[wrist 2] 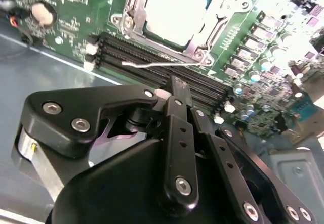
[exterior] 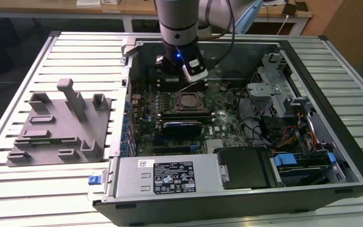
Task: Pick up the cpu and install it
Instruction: 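Install the first cpu locking lever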
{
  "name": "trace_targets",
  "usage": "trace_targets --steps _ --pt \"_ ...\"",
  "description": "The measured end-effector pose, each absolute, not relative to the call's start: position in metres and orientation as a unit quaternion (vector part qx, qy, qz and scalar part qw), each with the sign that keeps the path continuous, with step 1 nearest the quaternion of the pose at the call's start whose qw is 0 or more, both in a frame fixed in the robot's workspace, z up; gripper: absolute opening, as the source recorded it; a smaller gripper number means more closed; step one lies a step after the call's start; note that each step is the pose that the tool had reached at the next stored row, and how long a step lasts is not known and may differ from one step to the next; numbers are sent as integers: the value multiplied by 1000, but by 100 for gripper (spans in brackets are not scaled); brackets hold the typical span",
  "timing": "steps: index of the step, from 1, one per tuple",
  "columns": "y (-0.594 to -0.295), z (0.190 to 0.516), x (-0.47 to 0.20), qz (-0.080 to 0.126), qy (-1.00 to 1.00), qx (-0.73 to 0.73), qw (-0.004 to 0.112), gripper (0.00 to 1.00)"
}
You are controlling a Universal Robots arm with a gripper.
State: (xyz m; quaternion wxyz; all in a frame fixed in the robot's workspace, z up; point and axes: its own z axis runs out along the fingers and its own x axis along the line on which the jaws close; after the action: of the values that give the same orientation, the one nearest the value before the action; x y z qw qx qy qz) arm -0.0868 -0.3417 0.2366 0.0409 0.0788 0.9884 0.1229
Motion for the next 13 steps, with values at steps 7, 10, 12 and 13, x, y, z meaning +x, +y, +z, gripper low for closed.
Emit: trace_targets --steps 7,10,12,13 --pt "-342 230 -87 122 984 116 52 11" --pt "-342 229 -87 122 983 123 59 11" --pt "-342 228 -87 123 982 126 64 11" --pt "-342 227 -87 123 982 126 66 11"
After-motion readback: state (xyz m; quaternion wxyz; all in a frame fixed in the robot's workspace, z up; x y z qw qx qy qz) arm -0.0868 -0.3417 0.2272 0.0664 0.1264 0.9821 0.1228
